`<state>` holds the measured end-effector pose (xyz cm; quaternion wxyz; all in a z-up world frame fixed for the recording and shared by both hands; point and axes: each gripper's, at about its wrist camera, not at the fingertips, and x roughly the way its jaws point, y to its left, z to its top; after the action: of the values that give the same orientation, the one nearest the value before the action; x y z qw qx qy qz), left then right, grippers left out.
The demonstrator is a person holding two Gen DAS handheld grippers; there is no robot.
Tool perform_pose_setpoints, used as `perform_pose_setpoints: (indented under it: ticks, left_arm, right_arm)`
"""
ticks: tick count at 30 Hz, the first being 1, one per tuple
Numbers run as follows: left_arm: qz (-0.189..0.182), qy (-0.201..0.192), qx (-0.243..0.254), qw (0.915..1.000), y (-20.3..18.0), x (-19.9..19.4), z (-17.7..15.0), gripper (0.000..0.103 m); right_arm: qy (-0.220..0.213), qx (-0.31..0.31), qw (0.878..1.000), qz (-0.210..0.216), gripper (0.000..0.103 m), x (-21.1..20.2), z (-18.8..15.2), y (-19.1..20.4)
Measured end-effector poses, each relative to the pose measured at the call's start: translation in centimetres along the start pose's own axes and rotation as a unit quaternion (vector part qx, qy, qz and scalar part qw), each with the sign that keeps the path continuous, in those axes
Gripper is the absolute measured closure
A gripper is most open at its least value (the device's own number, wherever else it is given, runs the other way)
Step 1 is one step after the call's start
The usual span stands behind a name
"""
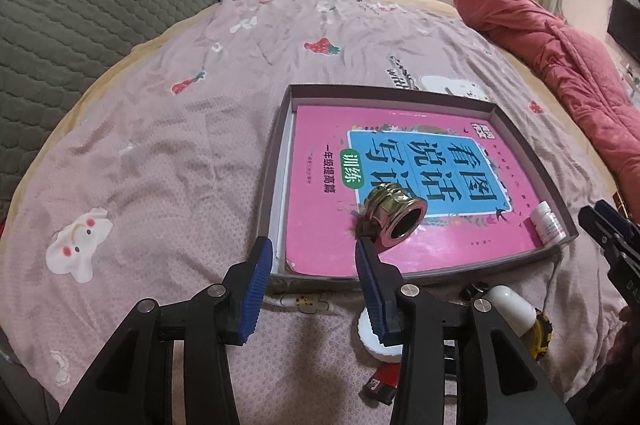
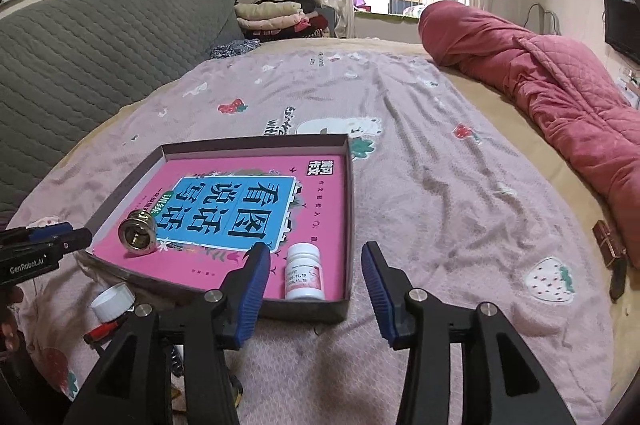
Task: Organize rigid objects
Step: 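Withdraw both open tools from the tray back toward the remaining items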
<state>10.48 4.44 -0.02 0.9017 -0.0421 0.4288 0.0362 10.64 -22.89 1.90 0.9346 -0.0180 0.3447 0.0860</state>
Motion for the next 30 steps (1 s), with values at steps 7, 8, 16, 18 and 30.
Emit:
perform_pose_setpoints:
  ticks: [7,8,16,18,30]
  left_arm:
    - [0.002,-0.009,0.008,0.9999,-0.2,-1.1,-0.2,0.058]
    - [0.000,-0.011,0.010,0.9999,-0.2,-1.4,-0.2,0.058]
    - [-0.002,-0.021,0.009,0.9997,-0.3,-3.9,-0.7,0.057]
    - [0.001,-0.023,0.012,0.9997,-0.4,-4.5,-1.1,0.053]
    - [-0.007,-0.010,0.036,0.9993,-1.3,-6.0,-3.7,0.052]
  right_arm:
    - [-0.007,0.001,1.000,0.000,0.053,-1.5,0.5,0.3]
    - [-0.009,0.001,1.000,0.001,0.053,-1.9,0.6,0.5]
    - [-0.012,0.001,1.000,0.018,0.053,-4.2,0.3,1.2]
    - [-0.007,0.005,1.000,0.025,0.053,-4.6,-0.2,1.2]
    - [0.001,0.010,0.999,0.046,0.053,-6.3,-1.1,2.5]
